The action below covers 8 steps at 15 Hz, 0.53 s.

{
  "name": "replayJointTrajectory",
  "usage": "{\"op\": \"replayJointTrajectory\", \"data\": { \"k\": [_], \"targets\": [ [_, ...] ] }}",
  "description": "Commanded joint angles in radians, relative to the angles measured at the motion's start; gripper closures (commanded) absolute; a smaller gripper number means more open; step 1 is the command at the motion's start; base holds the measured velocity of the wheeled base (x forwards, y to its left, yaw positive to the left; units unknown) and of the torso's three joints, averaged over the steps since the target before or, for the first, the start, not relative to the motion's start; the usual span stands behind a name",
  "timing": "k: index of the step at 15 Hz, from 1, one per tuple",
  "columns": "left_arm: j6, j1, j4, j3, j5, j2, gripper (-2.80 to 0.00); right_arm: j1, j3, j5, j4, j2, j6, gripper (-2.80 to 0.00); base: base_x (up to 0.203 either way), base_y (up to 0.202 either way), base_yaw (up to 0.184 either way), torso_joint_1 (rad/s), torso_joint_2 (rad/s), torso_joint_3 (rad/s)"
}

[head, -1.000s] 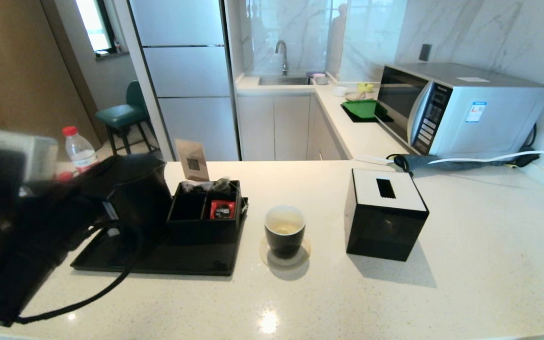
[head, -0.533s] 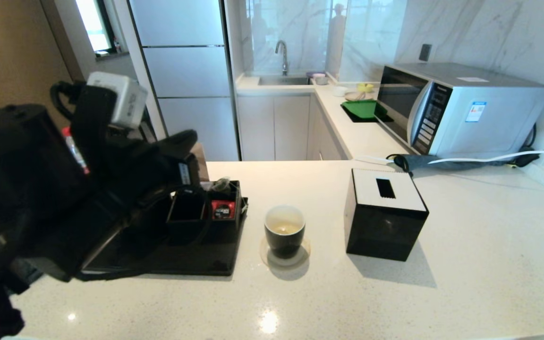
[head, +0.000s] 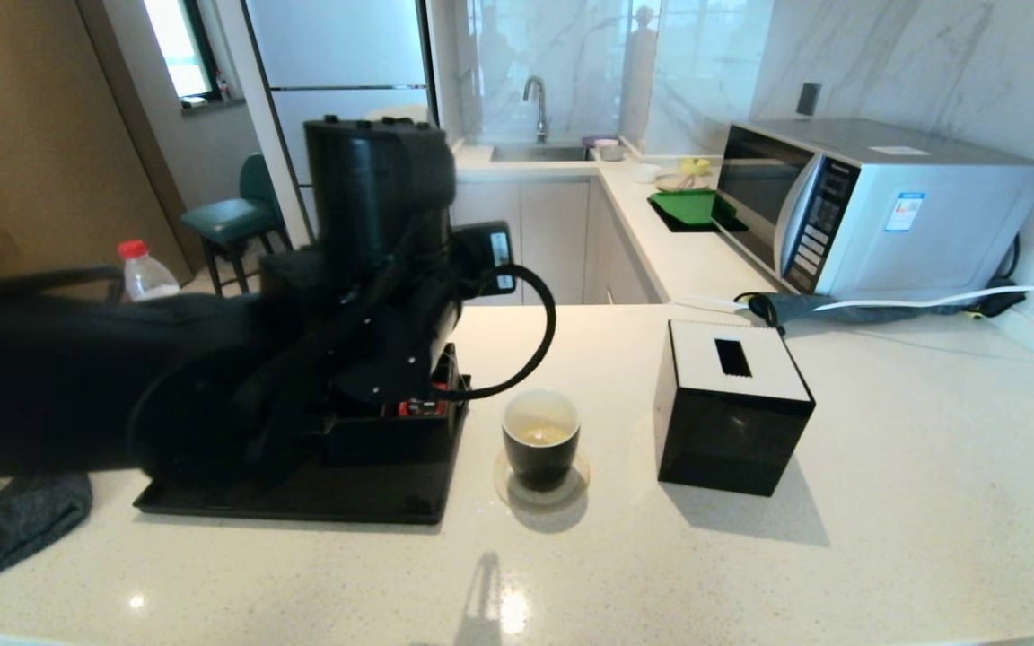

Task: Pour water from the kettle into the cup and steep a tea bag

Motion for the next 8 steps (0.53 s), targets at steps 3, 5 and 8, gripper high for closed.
{"op": "replayJointTrajectory", "data": {
  "k": [3,5,8],
  "targets": [
    [-0.236,-0.003,0.230,-0.177,0.068,0.133,0.00,0.000,0.000,0.001,0.000,0.001,0.000,0.00,0.000,0.000,0.000,0.000,0.00,0.000],
    [-0.319,0.011,0.298,-0.176,0.068,0.133,0.00,0.000,0.000,0.001,0.000,0.001,0.000,0.00,0.000,0.000,0.000,0.000,0.00,0.000],
    [-0.415,0.065,0.402,-0.177,0.068,0.128,0.00,0.000,0.000,0.001,0.000,0.001,0.000,0.00,0.000,0.000,0.000,0.000,0.00,0.000]
  ]
}}
